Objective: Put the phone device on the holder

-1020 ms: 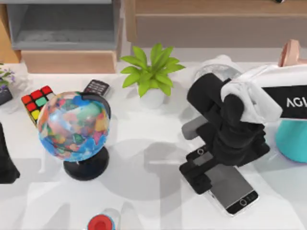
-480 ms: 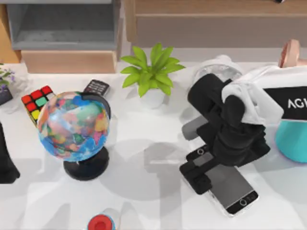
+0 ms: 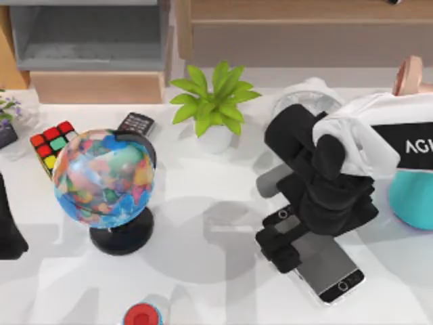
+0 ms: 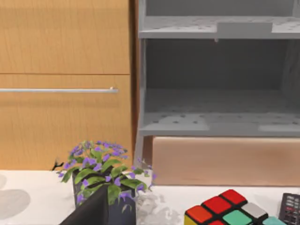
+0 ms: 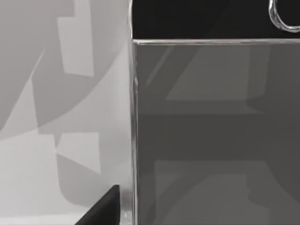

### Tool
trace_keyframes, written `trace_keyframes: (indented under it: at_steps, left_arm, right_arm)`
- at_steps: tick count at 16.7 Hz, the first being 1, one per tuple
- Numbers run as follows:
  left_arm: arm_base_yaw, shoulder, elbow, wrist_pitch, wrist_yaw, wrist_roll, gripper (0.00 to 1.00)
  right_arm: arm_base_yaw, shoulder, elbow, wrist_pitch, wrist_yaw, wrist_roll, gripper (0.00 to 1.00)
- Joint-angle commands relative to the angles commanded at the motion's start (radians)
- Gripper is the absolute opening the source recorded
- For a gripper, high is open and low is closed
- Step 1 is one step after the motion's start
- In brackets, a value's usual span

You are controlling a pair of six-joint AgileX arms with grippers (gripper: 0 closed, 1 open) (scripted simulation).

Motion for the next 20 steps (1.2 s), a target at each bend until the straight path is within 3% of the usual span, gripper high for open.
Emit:
trace_keyframes:
  at_steps: [2, 20]
  left_arm:
    - [0.0, 0.0, 0.0, 0.0, 0.0, 0.0, 1.0]
    - [0.0, 0.0, 0.0, 0.0, 0.0, 0.0, 1.0]
  right_arm:
    - [0.0, 0.0, 0.0, 0.0, 0.0, 0.0, 0.0]
    - [-0.002, -0.073, 0.048, -0.095, 0.002, 0.001, 0.0]
